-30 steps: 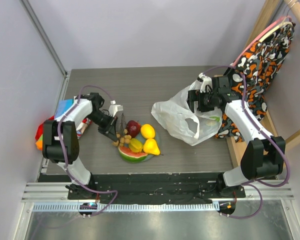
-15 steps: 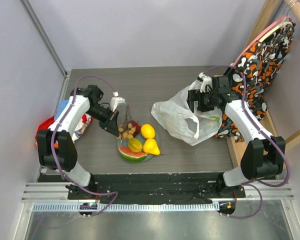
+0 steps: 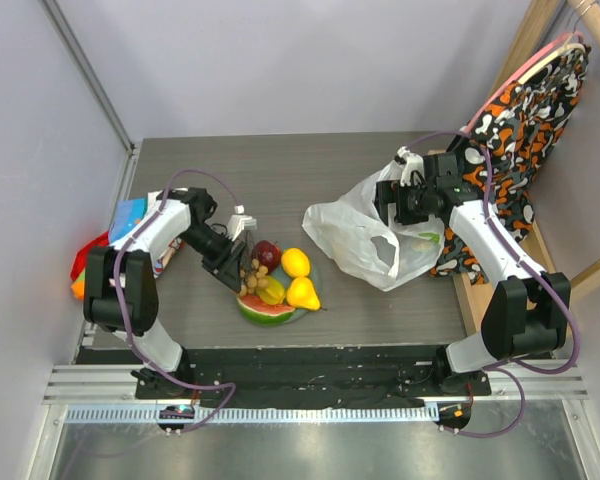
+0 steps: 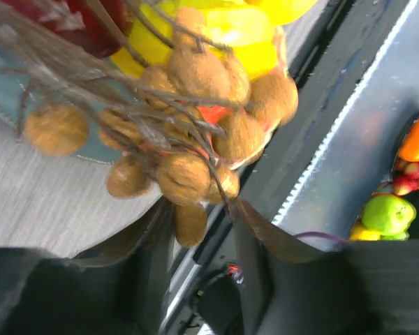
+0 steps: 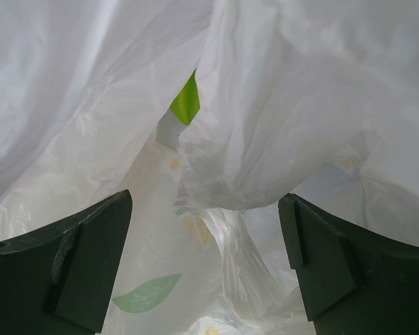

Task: Take the fake fruits out of the plastic bag
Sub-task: Place the fake fruit on the plate.

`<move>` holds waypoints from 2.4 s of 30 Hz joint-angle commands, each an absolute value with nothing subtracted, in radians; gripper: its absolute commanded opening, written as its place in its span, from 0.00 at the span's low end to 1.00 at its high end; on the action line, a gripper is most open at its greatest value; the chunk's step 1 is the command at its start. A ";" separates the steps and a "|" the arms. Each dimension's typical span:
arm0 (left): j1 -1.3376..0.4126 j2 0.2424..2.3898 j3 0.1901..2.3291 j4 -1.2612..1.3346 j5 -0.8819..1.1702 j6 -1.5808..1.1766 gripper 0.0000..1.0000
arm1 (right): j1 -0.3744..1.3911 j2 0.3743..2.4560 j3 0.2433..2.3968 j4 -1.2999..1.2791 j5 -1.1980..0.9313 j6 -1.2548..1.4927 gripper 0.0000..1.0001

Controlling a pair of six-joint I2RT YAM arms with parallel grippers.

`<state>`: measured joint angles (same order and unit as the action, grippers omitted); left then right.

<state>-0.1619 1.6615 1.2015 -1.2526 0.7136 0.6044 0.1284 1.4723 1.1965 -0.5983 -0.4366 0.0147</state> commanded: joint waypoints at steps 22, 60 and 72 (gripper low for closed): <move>-0.167 1.508 1.160 -1.156 0.630 0.532 0.00 | 0.121 1.462 1.213 -0.574 -0.440 0.023 0.95; -0.499 1.548 1.358 -1.219 0.588 0.499 0.82 | 0.112 1.419 1.141 -0.551 -0.448 0.014 0.95; -0.267 1.110 1.088 -1.459 0.574 1.082 1.00 | 0.107 1.448 1.151 -0.552 -0.449 0.012 0.95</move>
